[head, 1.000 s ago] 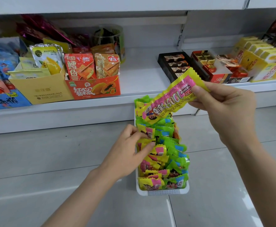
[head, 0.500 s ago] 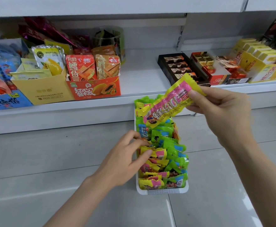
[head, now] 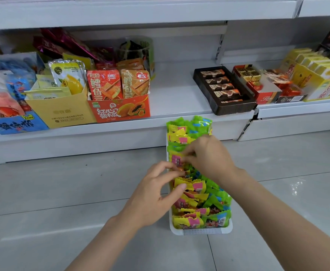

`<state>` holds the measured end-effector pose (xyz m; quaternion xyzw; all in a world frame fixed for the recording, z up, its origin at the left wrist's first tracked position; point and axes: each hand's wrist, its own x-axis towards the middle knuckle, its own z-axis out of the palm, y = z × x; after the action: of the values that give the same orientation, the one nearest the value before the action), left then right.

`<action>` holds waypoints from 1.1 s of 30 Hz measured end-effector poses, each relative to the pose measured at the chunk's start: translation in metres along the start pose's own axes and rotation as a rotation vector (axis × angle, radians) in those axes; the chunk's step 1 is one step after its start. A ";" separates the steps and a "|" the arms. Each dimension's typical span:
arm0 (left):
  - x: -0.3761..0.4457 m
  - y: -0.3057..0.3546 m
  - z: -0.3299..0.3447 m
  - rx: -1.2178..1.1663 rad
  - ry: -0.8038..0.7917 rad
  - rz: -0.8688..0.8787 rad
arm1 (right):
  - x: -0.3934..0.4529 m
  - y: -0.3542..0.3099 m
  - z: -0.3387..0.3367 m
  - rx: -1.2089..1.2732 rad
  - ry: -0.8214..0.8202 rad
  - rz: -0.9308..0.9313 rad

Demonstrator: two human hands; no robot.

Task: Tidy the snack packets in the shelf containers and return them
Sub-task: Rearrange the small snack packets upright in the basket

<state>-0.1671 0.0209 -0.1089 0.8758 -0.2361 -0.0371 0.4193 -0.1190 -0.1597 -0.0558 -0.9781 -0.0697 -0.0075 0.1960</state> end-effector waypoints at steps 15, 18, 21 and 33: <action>0.010 -0.005 -0.001 0.023 -0.029 0.021 | 0.004 0.005 -0.009 -0.146 -0.159 -0.080; 0.014 -0.005 -0.003 0.042 -0.032 -0.008 | 0.001 0.011 -0.018 0.066 -0.111 -0.038; 0.011 -0.006 -0.001 0.129 0.001 0.018 | 0.004 0.016 -0.020 0.034 0.025 -0.047; 0.009 -0.003 -0.005 0.084 -0.064 0.039 | 0.018 0.016 0.001 -0.049 -0.029 0.022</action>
<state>-0.1564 0.0221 -0.1070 0.8862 -0.2679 -0.0468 0.3751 -0.0990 -0.1710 -0.0623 -0.9833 -0.0618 0.0073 0.1708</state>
